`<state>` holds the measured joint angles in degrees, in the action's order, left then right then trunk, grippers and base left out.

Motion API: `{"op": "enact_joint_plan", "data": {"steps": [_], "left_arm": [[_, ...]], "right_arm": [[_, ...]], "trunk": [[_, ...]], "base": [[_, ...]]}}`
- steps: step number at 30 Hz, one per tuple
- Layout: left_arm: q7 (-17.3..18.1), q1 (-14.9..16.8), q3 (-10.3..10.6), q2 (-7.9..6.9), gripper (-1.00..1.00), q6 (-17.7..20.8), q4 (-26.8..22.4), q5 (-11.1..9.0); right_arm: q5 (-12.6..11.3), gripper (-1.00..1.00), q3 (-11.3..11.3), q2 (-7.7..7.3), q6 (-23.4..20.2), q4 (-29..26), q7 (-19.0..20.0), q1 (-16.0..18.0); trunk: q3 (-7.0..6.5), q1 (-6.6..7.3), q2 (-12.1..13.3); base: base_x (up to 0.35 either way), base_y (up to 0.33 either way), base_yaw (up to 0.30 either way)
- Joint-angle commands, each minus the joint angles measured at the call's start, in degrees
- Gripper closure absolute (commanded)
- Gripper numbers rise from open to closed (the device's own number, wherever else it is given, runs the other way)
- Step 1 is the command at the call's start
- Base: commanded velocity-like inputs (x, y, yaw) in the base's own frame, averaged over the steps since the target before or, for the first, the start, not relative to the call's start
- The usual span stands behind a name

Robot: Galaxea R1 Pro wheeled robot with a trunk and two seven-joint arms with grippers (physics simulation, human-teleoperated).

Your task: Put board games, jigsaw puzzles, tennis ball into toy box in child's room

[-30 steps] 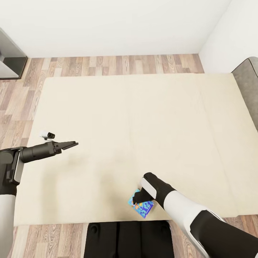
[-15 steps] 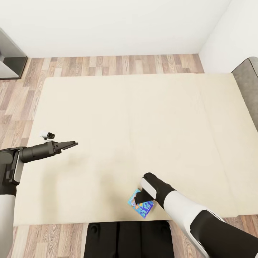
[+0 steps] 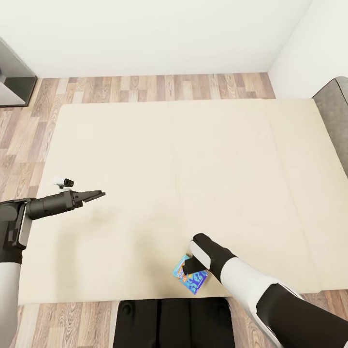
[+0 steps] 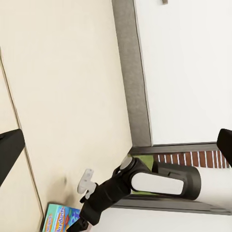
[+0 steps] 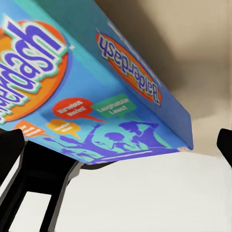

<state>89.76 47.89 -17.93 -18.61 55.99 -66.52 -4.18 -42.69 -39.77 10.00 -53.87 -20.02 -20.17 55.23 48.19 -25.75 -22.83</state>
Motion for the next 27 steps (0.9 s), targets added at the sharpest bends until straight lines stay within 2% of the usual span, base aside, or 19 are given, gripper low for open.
{"op": "enact_joint_plan", "data": {"steps": [1,11,17,27], "left_arm": [[0.24,0.01,0.00,-0.02,-1.00,0.61,-0.01,0.05],[0.24,0.01,0.00,-0.03,-1.00,0.61,-0.01,0.05],[0.24,0.01,0.00,-0.05,-1.00,0.61,-0.01,0.05],[0.24,0.01,0.00,-0.02,-1.00,0.59,-0.01,0.05]], "right_arm": [[-0.60,-1.00,-0.38,0.00,-0.06,-0.02,-0.48,0.05],[-0.64,-1.00,-1.54,0.00,2.46,0.02,-0.34,0.05],[-0.79,-1.00,-2.12,0.00,5.34,1.86,0.14,0.05],[-0.82,-1.00,-2.41,0.00,5.96,2.44,0.38,0.05]], "trunk": [[0.06,-0.03,-0.09],[0.06,-0.03,-0.09],[0.06,-0.03,-0.09],[0.06,-0.03,-0.09]], "base": [[0.000,0.000,0.000],[0.000,0.000,0.000],[0.000,0.000,0.000],[0.000,0.000,0.000]]}}
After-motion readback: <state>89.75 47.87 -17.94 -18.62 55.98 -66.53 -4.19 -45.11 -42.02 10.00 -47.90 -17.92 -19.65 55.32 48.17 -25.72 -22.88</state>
